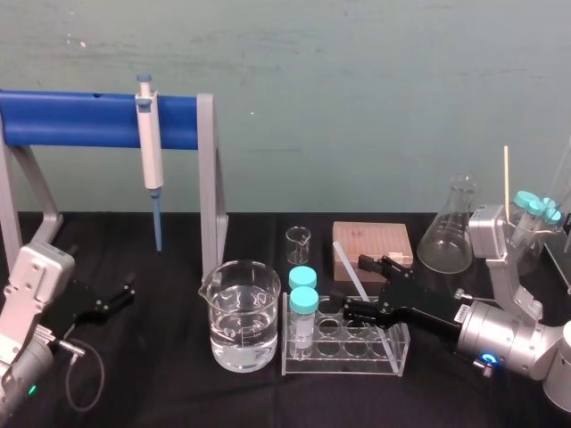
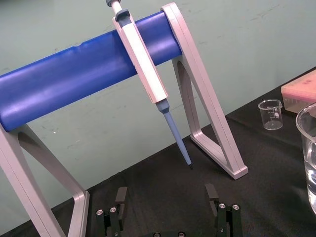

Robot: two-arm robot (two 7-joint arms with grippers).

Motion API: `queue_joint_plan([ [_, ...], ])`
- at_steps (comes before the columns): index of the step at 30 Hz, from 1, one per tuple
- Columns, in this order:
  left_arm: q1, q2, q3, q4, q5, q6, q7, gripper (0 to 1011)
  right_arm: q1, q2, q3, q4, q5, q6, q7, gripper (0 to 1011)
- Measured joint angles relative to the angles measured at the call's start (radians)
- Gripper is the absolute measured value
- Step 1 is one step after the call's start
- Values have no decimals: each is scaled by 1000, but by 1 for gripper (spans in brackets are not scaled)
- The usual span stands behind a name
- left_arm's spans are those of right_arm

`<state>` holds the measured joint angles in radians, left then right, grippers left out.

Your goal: Pick up the stirring rod with one hand, then place it down.

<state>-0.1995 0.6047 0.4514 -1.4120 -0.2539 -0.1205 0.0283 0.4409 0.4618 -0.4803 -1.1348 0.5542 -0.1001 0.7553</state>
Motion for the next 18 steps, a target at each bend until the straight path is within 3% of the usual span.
queue_joint_plan([
  [5, 0, 0, 0, 0, 0, 0, 0, 1000, 0, -1, 0, 1, 1, 0, 1, 995],
  [18, 0, 0, 0, 0, 0, 0, 0, 1000, 0, -1, 0, 1, 2, 0, 3, 653],
])
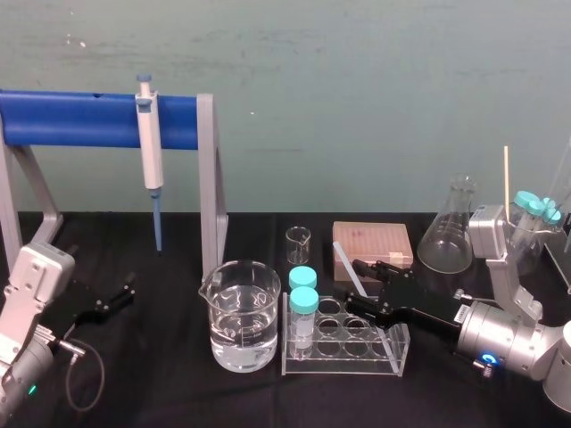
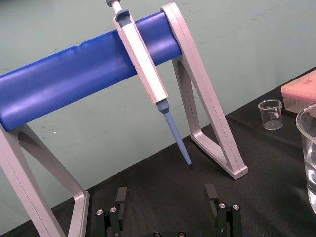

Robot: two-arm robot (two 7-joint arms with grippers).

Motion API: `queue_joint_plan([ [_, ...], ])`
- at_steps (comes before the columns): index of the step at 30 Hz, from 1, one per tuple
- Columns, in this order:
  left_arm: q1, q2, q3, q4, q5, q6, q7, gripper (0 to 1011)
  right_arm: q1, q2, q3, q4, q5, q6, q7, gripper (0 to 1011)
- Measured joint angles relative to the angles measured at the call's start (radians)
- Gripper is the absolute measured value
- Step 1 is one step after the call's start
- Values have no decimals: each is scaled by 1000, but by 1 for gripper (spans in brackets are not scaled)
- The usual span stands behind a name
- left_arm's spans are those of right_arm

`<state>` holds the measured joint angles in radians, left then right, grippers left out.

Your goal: Pick up the stirring rod with one hand, then place it down.

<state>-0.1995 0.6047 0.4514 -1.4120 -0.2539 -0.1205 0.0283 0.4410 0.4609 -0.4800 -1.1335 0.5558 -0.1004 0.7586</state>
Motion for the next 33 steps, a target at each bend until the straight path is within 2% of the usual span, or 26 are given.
queue_joint_plan([
  [2, 0, 0, 0, 0, 0, 0, 0, 1000, 0, 0, 0, 0, 0, 0, 0, 574],
  [5, 0, 0, 0, 0, 0, 0, 0, 1000, 0, 0, 0, 0, 0, 0, 1, 512],
  [6, 0, 0, 0, 0, 0, 0, 0, 1000, 0, 0, 0, 0, 0, 0, 1, 449],
  [8, 0, 0, 0, 0, 0, 0, 0, 1000, 0, 0, 0, 0, 0, 0, 1, 409],
  [12, 0, 0, 0, 0, 0, 0, 0, 1000, 0, 0, 0, 0, 0, 0, 1, 249],
  [18, 0, 0, 0, 0, 0, 0, 0, 1000, 0, 0, 0, 0, 0, 0, 1, 95],
  [33, 0, 0, 0, 0, 0, 0, 0, 1000, 0, 0, 0, 0, 0, 0, 1, 72],
])
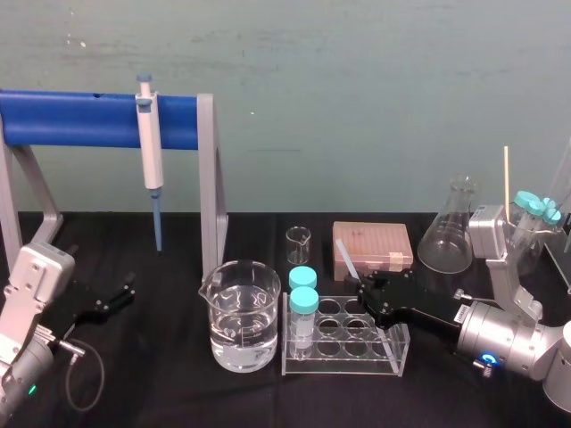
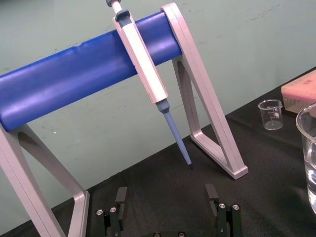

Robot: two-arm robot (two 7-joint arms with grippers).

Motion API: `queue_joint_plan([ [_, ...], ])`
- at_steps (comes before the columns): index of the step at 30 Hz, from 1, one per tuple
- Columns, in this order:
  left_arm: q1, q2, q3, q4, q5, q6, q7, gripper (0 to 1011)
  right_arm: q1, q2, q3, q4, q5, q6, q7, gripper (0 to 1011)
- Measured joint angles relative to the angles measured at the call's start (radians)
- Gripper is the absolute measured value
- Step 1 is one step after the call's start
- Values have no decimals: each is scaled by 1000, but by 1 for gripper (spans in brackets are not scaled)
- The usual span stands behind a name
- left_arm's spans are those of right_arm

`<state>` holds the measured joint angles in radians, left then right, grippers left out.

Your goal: Pick up the stirring rod with one hand, then place it down.

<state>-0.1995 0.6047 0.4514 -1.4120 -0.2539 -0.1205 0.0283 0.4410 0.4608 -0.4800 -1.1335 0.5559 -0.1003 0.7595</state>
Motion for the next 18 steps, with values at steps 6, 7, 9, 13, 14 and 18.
queue_joint_plan([
  [6, 0, 0, 0, 0, 0, 0, 0, 1000, -27, 9, 14, -53, -43, -50, -64, 72],
  [7, 0, 0, 0, 0, 0, 0, 0, 1000, -34, 10, 21, -69, -56, -64, -83, 72],
  [9, 0, 0, 0, 0, 0, 0, 0, 1000, -43, 11, 30, -82, -69, -81, -102, 72],
  [13, 0, 0, 0, 0, 0, 0, 0, 1000, -63, 8, 53, -109, -95, -119, -146, 72],
  [14, 0, 0, 0, 0, 0, 0, 0, 1000, -66, 7, 58, -113, -99, -126, -154, 72],
  [18, 0, 0, 0, 0, 0, 0, 0, 1000, -88, -2, 88, -139, -129, -180, -206, 72],
])
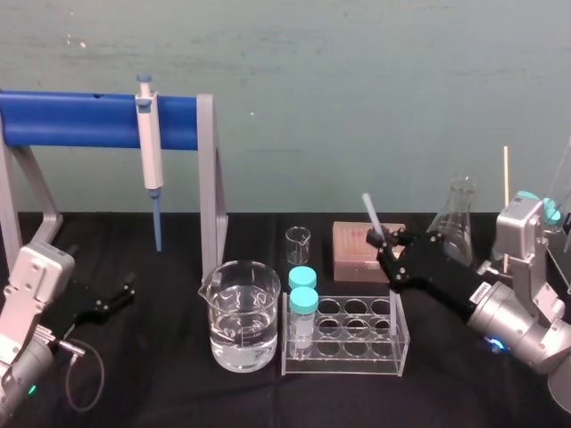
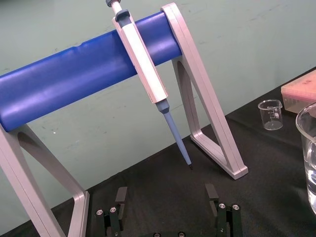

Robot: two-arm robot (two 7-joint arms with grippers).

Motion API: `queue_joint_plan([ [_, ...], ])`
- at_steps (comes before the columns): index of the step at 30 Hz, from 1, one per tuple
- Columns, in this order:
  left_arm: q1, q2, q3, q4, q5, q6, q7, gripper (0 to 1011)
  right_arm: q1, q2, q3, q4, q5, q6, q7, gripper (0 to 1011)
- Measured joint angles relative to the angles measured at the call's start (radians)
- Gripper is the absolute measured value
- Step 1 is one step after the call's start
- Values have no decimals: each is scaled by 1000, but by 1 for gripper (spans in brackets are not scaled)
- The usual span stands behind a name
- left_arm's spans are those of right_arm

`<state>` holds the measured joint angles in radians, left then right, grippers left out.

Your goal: Pick up the stirring rod with one hand, then place it down.

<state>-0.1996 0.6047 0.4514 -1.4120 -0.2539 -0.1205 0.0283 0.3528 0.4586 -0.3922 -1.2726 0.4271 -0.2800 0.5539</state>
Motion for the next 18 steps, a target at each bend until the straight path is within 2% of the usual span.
queue_joint_plan([
  [6, 0, 0, 0, 0, 0, 0, 0, 1000, -29, -19, 42, -27, -26, -70, -56, 72],
  [13, 0, 0, 0, 0, 0, 0, 0, 1000, -48, -40, 80, -47, -29, -98, -91, 72],
  [18, 0, 0, 0, 0, 0, 0, 0, 1000, -61, -57, 103, -51, -54, -130, -120, 72],
])
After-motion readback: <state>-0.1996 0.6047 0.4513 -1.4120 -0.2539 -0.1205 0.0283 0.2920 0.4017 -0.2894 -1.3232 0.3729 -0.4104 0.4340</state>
